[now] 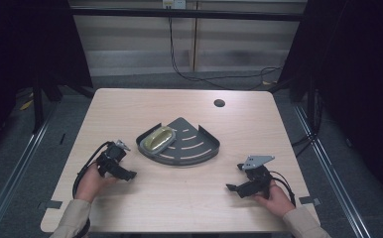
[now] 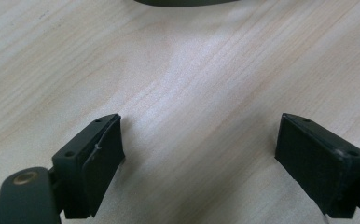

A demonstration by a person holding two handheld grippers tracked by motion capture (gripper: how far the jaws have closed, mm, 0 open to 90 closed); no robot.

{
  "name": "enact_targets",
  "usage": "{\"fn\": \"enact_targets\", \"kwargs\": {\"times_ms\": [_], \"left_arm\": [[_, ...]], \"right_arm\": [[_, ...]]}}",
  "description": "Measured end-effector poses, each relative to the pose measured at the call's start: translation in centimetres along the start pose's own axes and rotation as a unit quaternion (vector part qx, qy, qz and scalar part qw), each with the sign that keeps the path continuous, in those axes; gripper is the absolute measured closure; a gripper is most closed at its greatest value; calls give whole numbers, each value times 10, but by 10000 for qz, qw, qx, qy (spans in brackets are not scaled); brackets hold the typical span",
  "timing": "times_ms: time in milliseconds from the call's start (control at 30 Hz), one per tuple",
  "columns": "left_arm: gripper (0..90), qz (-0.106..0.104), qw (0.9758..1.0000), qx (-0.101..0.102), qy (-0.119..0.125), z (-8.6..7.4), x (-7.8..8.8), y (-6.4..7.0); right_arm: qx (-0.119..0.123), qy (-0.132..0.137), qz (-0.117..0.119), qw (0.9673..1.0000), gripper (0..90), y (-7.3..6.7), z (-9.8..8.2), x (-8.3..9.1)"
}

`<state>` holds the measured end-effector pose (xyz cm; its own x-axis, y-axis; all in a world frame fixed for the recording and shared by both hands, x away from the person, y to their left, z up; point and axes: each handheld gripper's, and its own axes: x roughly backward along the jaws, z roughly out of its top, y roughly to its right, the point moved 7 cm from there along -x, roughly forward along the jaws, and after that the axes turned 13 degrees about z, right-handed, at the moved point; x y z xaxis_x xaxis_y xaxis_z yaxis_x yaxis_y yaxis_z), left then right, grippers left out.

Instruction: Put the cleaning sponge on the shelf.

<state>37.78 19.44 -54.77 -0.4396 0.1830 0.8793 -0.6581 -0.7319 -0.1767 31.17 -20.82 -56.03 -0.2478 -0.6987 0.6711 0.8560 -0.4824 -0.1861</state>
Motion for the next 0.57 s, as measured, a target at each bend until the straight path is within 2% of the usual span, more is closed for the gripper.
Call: {"fn": "enact_targets", "kwargs": {"times_ms": [100, 167, 200, 267, 367, 567], "left_arm": [[135, 0, 9998, 59, 212, -3, 0, 1], [127, 17, 9991, 177, 395, -4, -1, 2], [119, 12, 9988, 137, 462, -5, 0, 1], [115, 15, 9973, 218, 706, -7, -1, 1], [101, -23, 9954, 203, 933, -11, -1, 1], [98, -54, 9951, 190, 970, -12, -1, 1]], "right_arm": [[-1, 0, -1, 10000, 104, 0, 0, 0], [5, 1, -1, 10000, 104, 0, 0, 0], [5, 0, -1, 10000, 104, 0, 0, 0], [4, 1, 0, 10000, 104, 0, 0, 0], [3, 1, -2, 10000, 104, 0, 0, 0], [-9, 5, -1, 10000, 104, 0, 0, 0]]}}
